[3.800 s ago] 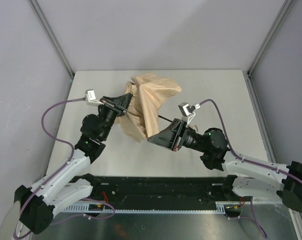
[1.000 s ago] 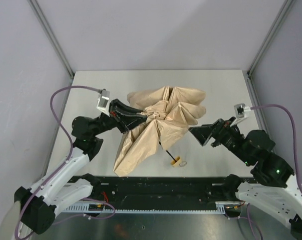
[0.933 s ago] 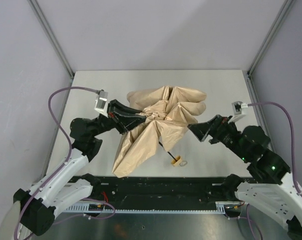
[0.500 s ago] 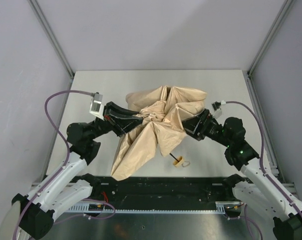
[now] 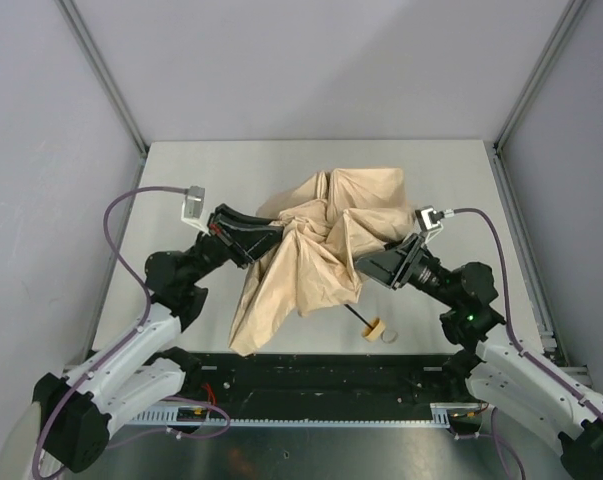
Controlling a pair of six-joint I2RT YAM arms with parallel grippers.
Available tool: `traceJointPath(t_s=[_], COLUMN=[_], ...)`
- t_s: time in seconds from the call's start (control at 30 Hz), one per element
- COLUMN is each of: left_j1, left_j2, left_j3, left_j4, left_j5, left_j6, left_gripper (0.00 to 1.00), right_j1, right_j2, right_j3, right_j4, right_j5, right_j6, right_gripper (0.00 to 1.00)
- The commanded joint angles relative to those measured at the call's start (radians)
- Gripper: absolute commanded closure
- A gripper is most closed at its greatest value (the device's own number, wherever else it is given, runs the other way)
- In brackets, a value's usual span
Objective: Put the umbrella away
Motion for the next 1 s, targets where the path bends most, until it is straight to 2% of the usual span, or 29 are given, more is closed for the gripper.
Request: traceJointPath(t_s=[0.0,0.13,0.3,0.53,0.63,0.7,0.8,0.87,0.97], left_j1=[0.017,0.041,0.059,0.059,0.058,0.06,0.06,0.06,0.063], left_j2=[0.008,0.046,0.114,0.108,0.1,0.1,0.107,0.11,0.123], left_j3=[0.012,-0.008,-0.021,-0.019,-0.015,-0.015,-0.014,-0.015,-0.005], left_j4=[0.177,0.296,0.449,0.477,0.477,0.477,0.477,0.477,0.463], left_j5=[-0.111,-0.146,-0.148,-0.133,-0.127,-0.12,-0.1,-0.09,-0.078], left_j6=[-0.115,-0.261,-0.434,-0.442,-0.43,-0.418,-0.393,-0.368,-0.29], left_gripper=[1.0,1.0,1.0,1.0,1.0,1.0,1.0,1.0,1.0], right_j1=[0.061,0.082,0.086,0.079,0.071,0.062,0.044,0.033,0.033], right_j2=[-0.028,-0.053,-0.066,0.02,0.044,0.037,-0.011,-0.049,-0.081], right_j3=[-0.008,-0.063,-0.137,-0.1,-0.085,-0.083,-0.083,-0.08,-0.053], right_j4=[0.079,0.106,0.281,0.407,0.444,0.448,0.376,0.336,0.307], right_j5=[0.06,0.091,0.091,0.084,0.091,0.101,0.143,0.15,0.089], right_j6=[-0.067,-0.072,-0.058,-0.091,-0.09,-0.078,-0.064,-0.058,-0.053], right_gripper=[0.27,0.23,0.14,0.12,0.17,0.22,0.23,0.34,0.84])
